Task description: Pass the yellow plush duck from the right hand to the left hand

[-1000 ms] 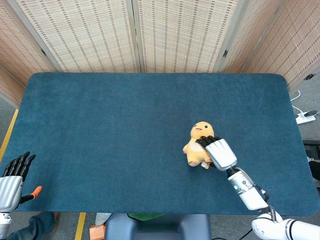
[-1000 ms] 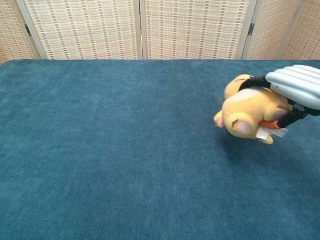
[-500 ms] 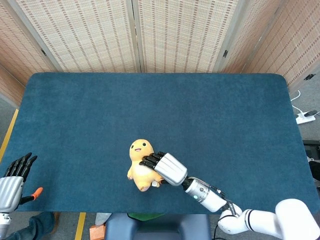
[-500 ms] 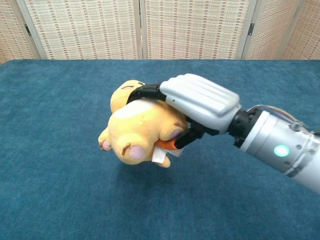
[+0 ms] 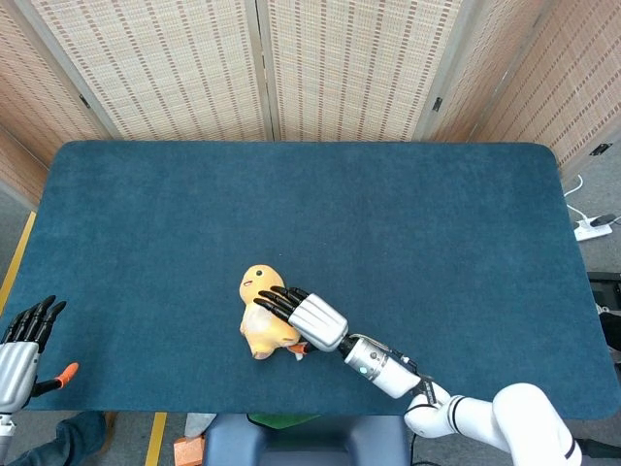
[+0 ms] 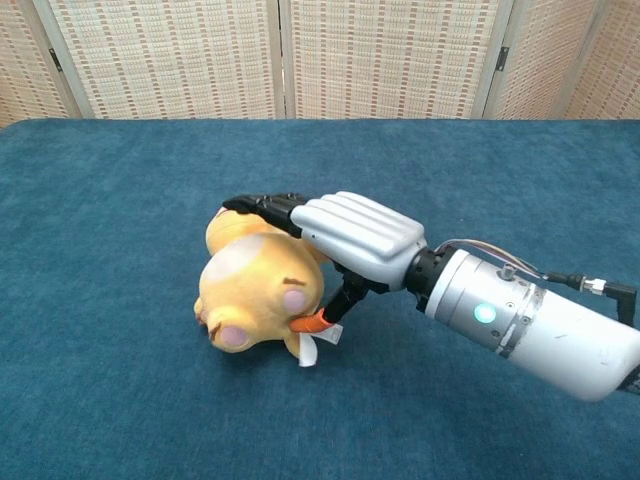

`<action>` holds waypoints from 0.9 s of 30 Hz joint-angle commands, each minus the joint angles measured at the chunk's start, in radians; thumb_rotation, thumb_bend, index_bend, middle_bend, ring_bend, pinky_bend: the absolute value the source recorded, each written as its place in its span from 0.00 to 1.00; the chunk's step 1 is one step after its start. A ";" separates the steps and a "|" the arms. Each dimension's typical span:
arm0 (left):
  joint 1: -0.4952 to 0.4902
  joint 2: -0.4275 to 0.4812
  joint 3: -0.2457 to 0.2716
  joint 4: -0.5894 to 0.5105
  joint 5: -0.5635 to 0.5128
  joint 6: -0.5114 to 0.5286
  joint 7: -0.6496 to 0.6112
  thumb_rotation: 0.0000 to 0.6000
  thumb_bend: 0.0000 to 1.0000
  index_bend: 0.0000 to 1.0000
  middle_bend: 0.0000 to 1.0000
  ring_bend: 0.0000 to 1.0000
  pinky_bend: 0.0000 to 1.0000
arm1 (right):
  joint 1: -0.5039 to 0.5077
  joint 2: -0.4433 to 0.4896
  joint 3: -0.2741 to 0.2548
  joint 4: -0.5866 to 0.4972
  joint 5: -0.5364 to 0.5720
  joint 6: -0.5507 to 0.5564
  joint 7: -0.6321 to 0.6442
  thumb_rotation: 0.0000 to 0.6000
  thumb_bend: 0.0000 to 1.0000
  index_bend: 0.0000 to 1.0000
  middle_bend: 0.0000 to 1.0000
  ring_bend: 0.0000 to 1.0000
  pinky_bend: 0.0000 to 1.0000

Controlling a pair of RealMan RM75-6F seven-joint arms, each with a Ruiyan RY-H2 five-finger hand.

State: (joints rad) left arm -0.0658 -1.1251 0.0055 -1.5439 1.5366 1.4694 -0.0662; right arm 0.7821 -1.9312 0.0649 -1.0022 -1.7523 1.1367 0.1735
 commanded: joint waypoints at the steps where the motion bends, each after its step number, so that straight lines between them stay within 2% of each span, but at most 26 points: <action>1: -0.003 -0.005 0.002 -0.002 0.003 -0.005 0.010 1.00 0.24 0.00 0.00 0.00 0.10 | -0.004 0.131 -0.039 -0.181 0.019 -0.020 0.098 1.00 0.00 0.00 0.00 0.00 0.00; 7: -0.008 -0.014 0.011 -0.006 0.012 -0.016 0.031 1.00 0.24 0.00 0.00 0.00 0.10 | -0.076 0.323 -0.101 -0.387 -0.035 0.126 0.155 1.00 0.00 0.00 0.00 0.00 0.00; 11: -0.037 -0.009 0.028 -0.015 0.066 -0.045 -0.002 1.00 0.24 0.00 0.00 0.00 0.10 | -0.192 0.490 -0.188 -0.480 -0.078 0.285 0.132 1.00 0.00 0.00 0.00 0.00 0.00; 16: -0.117 -0.027 0.037 -0.068 0.184 -0.095 0.057 1.00 0.24 0.00 0.00 0.00 0.11 | -0.372 0.606 -0.263 -0.467 -0.081 0.484 0.063 1.00 0.00 0.00 0.00 0.00 0.00; 19: -0.187 -0.032 0.048 -0.136 0.238 -0.181 0.052 1.00 0.24 0.00 0.00 0.00 0.11 | -0.445 0.641 -0.280 -0.441 -0.070 0.572 0.111 1.00 0.00 0.00 0.00 0.00 0.00; 22: -0.271 -0.049 0.040 -0.206 0.252 -0.301 0.080 1.00 0.24 0.00 0.00 0.00 0.10 | -0.497 0.667 -0.271 -0.409 -0.061 0.662 0.210 1.00 0.00 0.00 0.00 0.00 0.00; 27: -0.360 -0.168 -0.030 -0.267 0.182 -0.436 0.286 1.00 0.23 0.00 0.00 0.00 0.06 | -0.530 0.712 -0.249 -0.376 -0.067 0.729 0.312 1.00 0.00 0.00 0.00 0.00 0.00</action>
State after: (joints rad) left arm -0.3553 -1.2140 0.0179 -1.7573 1.7537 1.1190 0.0977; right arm 0.2816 -1.2527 -0.1907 -1.3992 -1.8181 1.8356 0.4341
